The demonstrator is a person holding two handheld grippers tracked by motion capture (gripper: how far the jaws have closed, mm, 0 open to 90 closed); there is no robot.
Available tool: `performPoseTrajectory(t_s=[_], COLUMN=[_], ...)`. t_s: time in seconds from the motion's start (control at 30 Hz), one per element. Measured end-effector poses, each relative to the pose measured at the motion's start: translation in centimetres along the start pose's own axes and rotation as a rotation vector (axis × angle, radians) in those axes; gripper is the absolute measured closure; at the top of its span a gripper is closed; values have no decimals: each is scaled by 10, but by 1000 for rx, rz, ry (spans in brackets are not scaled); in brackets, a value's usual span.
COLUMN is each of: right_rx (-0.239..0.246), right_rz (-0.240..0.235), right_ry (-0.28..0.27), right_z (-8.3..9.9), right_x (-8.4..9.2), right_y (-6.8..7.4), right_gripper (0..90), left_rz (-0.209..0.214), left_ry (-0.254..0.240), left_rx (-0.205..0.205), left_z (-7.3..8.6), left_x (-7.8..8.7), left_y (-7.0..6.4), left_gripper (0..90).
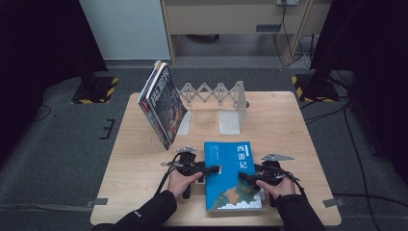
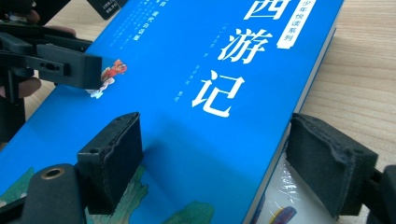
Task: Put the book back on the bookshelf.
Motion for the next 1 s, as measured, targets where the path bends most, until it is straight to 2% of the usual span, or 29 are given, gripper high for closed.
performPoseTrajectory(t_s=[0.1, 0.2, 0.3, 0.43, 0.5, 0.6, 0.7, 0.93, 1.0], right_rx=[-10, -13, -23, -26, -28, -32, -40, -25, -27], right_rz=[-2, -5, -11, -13, -14, -24, -34, -34, -34], right_ry=[5, -1, 4, 7, 10, 8, 7, 11, 13], right_z=[0, 1, 1, 0, 0, 0, 0, -1, -1], right_x=[1, 1, 2, 3, 3, 3, 3, 3, 4], right_y=[0, -2, -2, -2, -2, -3, -1, -2, -2], right_gripper=[188, 193, 196, 200, 203, 224, 233, 239, 253], left_rz=[16, 36, 87, 83, 91, 118, 117, 119, 122], left_ry=[-8, -7, -4, 4, 22, 42, 61, 73, 79], left_rx=[-4, -25, -26, -49, -48, -71, -68, -45, -23], left_z=[-4, -6, -5, -6, -7, -7, -6, -9, -10], left_x=[5, 7, 6, 6, 3, -1, -2, -2, -1], left_y=[-3, -8, -13, -17, -18, -24, -26, -27, -27], left_gripper=[301, 330, 372, 374, 373, 381, 401, 428, 435])
Point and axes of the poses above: each handheld gripper's, and its own axes: x roughly backward along the jaws, z roughly out of its underside, y roughly to its left, the point moved 6 cm from there along -x, roughly forward along the jaws, and after that the axes turned 2 degrees about z, right-handed, at the moved point
